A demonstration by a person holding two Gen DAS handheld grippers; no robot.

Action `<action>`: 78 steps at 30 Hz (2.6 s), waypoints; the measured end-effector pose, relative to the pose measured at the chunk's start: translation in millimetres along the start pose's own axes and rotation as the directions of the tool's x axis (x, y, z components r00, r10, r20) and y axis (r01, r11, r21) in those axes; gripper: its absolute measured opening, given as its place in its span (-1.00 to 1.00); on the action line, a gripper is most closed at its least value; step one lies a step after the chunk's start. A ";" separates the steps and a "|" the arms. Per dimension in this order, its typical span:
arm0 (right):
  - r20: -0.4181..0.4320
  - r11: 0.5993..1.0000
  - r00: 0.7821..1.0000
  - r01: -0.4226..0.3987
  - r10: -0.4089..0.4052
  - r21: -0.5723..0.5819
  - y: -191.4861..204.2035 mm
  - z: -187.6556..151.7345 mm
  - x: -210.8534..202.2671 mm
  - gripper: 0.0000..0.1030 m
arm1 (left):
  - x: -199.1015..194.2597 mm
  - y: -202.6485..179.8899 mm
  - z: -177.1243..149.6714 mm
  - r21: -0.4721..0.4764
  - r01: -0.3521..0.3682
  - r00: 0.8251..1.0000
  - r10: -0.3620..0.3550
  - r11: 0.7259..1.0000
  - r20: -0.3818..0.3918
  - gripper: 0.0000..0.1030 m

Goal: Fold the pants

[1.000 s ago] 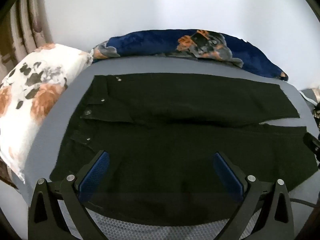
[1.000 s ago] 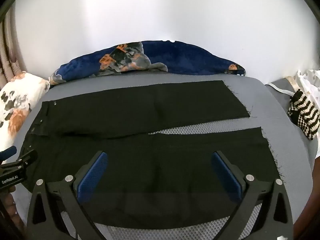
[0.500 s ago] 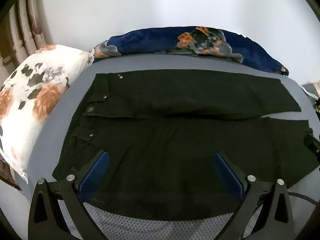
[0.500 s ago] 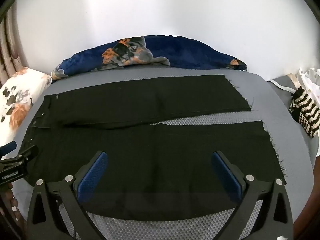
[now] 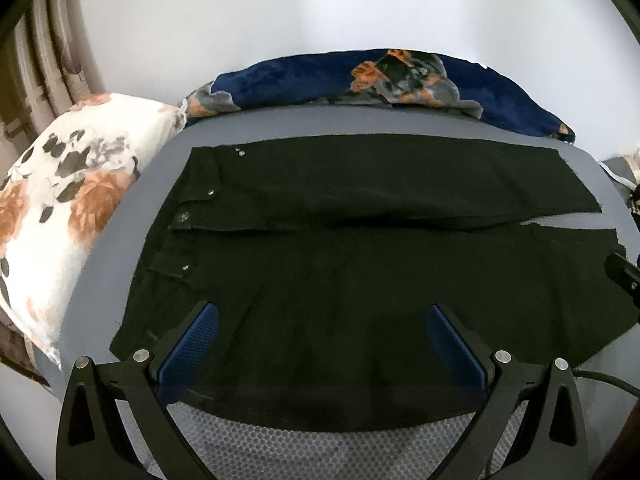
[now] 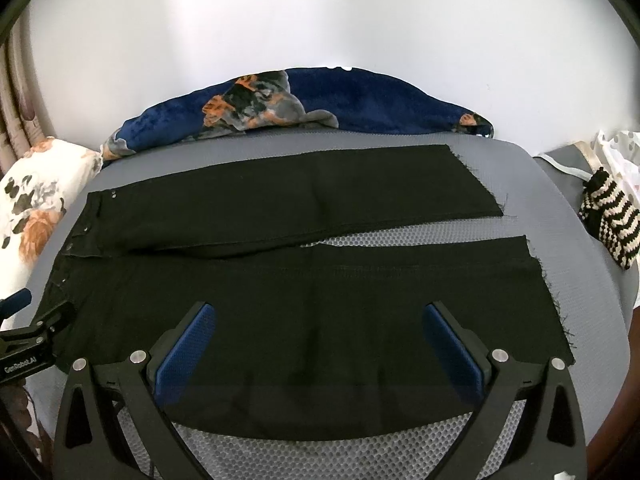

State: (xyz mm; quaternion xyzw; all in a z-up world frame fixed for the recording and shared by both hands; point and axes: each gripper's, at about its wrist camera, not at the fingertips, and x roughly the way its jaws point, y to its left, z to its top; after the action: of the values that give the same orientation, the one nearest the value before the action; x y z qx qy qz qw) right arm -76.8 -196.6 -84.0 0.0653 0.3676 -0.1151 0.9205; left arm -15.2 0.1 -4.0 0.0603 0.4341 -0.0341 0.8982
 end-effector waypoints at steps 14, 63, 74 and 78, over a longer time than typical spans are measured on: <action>0.011 1.000 1.000 0.019 -0.019 -0.009 1.7 -0.5 -0.1 1.00 | -4.7 -4.0 1.3 0.015 0.001 1.000 -0.001 1.000 0.023 0.99; -0.001 1.000 1.000 0.023 -0.023 0.014 -2.2 -2.2 1.9 1.00 | -2.8 5.0 5.9 0.006 0.006 1.000 -0.006 1.000 0.016 0.99; 0.034 0.999 0.999 -0.030 0.030 0.023 1.8 2.6 0.1 1.00 | 5.2 7.9 14.4 0.015 -0.001 1.000 0.000 1.000 0.021 0.99; 0.050 0.994 0.994 -0.102 0.100 0.036 1.3 3.3 3.1 1.00 | 9.9 18.1 21.8 0.022 0.010 0.999 -0.011 1.000 0.032 0.99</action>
State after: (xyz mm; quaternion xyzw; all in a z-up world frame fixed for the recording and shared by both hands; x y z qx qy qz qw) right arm -72.1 -196.5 -83.7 0.0989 0.3395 -0.0771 0.9322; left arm 9.9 14.9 3.1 0.0671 0.4196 -0.0444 0.9042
